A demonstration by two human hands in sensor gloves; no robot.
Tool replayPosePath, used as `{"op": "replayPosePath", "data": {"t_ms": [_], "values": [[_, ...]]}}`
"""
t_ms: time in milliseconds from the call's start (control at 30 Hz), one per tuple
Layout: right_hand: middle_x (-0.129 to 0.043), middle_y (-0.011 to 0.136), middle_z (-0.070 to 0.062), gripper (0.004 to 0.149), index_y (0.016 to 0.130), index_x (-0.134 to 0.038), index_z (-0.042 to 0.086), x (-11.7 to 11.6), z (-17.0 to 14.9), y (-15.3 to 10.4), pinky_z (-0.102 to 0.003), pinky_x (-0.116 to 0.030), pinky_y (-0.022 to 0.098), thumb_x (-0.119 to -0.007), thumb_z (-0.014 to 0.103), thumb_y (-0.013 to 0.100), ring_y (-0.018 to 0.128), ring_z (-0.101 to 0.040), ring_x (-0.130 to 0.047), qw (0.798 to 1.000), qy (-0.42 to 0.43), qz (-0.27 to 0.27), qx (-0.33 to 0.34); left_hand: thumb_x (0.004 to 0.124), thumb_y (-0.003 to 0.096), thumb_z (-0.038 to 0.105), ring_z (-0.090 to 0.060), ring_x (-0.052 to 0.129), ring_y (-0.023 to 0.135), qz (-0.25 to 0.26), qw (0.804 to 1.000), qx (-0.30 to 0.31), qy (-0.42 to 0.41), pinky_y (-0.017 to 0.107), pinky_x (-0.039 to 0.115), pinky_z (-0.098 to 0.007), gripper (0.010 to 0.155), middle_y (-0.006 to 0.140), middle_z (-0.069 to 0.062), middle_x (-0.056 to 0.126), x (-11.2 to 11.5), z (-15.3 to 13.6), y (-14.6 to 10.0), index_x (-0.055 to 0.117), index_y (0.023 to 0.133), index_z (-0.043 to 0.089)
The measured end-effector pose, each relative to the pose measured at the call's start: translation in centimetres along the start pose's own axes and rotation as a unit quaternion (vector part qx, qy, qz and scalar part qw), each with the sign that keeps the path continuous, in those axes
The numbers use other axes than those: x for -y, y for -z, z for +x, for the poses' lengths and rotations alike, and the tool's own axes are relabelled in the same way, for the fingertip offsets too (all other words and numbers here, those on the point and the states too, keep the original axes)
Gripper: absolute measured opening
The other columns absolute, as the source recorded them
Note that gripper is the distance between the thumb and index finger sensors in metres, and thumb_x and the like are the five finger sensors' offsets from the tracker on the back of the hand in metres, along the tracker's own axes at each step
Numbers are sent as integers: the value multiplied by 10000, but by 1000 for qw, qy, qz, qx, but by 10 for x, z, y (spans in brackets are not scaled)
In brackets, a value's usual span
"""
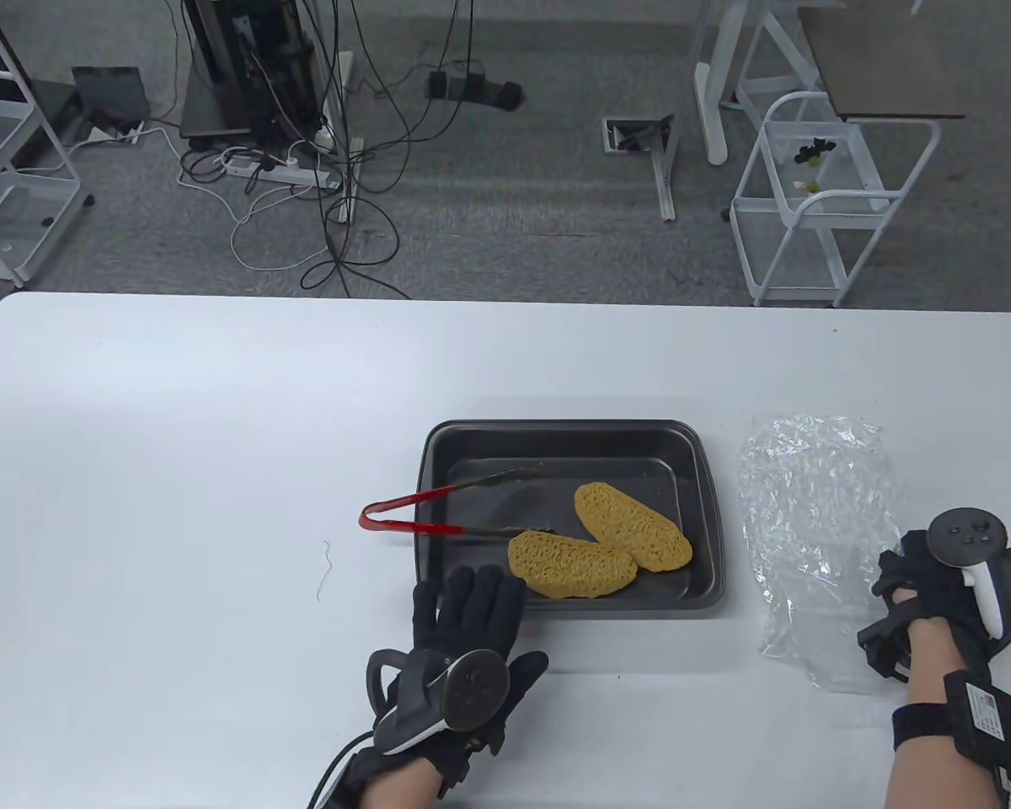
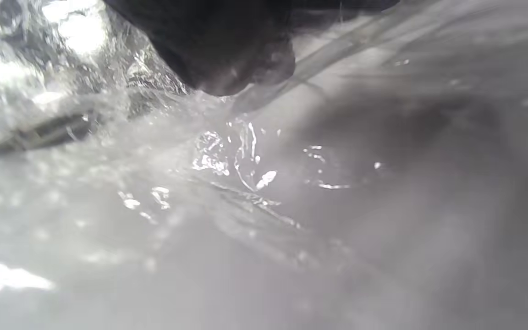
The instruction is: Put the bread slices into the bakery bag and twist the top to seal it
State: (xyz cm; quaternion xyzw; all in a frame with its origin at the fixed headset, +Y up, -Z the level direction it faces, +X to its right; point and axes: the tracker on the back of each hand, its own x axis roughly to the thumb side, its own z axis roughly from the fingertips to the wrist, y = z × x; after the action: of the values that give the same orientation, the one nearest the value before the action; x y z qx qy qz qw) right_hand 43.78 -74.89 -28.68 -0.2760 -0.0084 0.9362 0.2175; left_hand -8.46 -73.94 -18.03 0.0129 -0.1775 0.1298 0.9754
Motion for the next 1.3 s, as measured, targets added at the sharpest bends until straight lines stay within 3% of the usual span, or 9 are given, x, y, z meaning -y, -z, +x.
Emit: {"op": "replayPosePath", "data": {"t_ms": [200, 300, 467, 600, 700, 833, 967, 1133, 1300], "values": [[-463, 1115, -290, 426, 789, -798, -20, 53, 57, -50, -744, -349, 677, -871, 215, 441, 1007, -604, -436, 979, -4, -135, 154, 642, 506, 656, -461, 511, 1125, 30, 999, -18, -14, 809, 289, -691, 786, 1209, -117, 471, -10, -9, -2, 390, 1137, 260], [-460, 1121, -279, 424, 794, -801, -6, 72, 95, -92, -742, -348, 683, -872, 218, 441, 1014, -595, -441, 943, -37, -197, 266, 626, 525, 597, -454, 539, 1117, 52, 998, -34, -30, 810, 300, -688, 728, 1197, -116, 505, -16, -20, -4, 413, 1131, 254], [-441, 1144, -239, 420, 810, -805, 53, 79, 144, -166, -730, -344, 705, -869, 239, 439, 1039, -566, -433, 846, -156, -286, 422, 610, 544, 511, -438, 571, 1107, 100, 990, -62, -75, 813, 313, -684, 666, 1185, -111, 527, -30, -44, -10, 427, 1125, 243], [-474, 1147, -196, 412, 808, -817, 113, 67, 167, -223, -713, -367, 716, -866, 261, 426, 1050, -529, -469, 728, -247, -327, 550, 637, 539, 569, -412, 582, 1112, 133, 981, -49, -136, 820, 316, -678, 705, 1188, -87, 524, -40, -56, -18, 405, 1127, 256], [-497, 1147, -175, 408, 805, -827, 151, 59, 175, -248, -705, -376, 721, -868, 271, 418, 1052, -514, -490, 686, -268, -330, 591, 719, 495, 656, -409, 537, 1139, 119, 976, 12, -181, 829, 295, -682, 812, 1212, -63, 482, -41, -51, -19, 369, 1135, 299], [-516, 1144, -167, 407, 804, -832, 172, 51, 183, -265, -704, -382, 722, -867, 278, 412, 1052, -506, -505, 659, -276, -315, 624, 810, 422, 709, -421, 467, 1168, 65, 975, 103, -188, 837, 251, -693, 936, 1238, -55, 410, -38, -33, -16, 328, 1141, 353], [-531, 1141, -157, 406, 802, -832, 187, 45, 189, -271, -702, -387, 722, -864, 282, 409, 1049, -499, -522, 639, -284, -309, 645, 858, 389, 708, -420, 511, 1160, 53, 980, 120, -151, 837, 282, -697, 952, 1228, -51, 463, -35, -18, -16, 376, 1133, 359], [-540, 1137, -161, 408, 802, -831, 189, 37, 194, -272, -701, -394, 719, -862, 287, 407, 1044, -498, -533, 634, -281, -302, 653, 899, 414, 641, -374, 661, 1105, 107, 977, 122, -137, 841, 346, -688, 804, 1155, -40, 641, -34, -11, -19, 567, 1080, 338], [-532, 1138, -168, 408, 805, -828, 180, 33, 198, -269, -702, -389, 721, -858, 287, 412, 1046, -501, -525, 648, -273, -290, 649, 738, 528, 532, -314, 872, 947, 168, 982, 58, -68, 828, 473, -642, 507, 994, -21, 853, -37, -4, -22, 727, 984, 311]]}}
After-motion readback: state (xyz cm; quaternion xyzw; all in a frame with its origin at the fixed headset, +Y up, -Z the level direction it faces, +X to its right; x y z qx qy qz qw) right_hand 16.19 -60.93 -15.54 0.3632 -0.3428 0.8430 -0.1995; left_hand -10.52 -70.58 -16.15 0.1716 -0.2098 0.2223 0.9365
